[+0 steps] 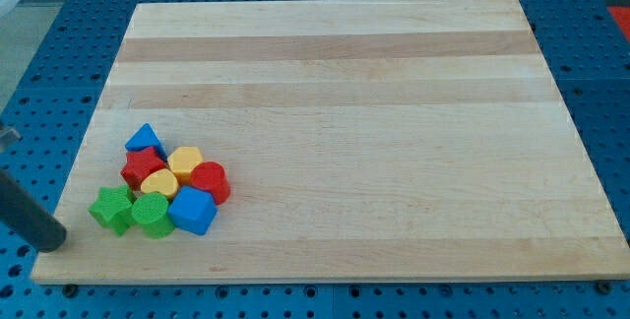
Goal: Move the blue triangle to the center
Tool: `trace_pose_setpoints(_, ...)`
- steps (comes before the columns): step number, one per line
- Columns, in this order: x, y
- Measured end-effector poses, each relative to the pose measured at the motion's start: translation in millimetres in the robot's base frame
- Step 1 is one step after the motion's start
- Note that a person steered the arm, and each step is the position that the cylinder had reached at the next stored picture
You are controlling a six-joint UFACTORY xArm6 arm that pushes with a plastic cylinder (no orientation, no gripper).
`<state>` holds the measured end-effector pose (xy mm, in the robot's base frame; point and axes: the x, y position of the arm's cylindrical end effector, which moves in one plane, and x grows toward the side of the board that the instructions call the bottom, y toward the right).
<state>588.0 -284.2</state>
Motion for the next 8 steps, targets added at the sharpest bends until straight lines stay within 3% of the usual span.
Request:
trace_pose_setpoints(2, -12, 44)
trace_pose_setpoints(5, -42, 65)
trace_pose_setpoints(8, -89, 112)
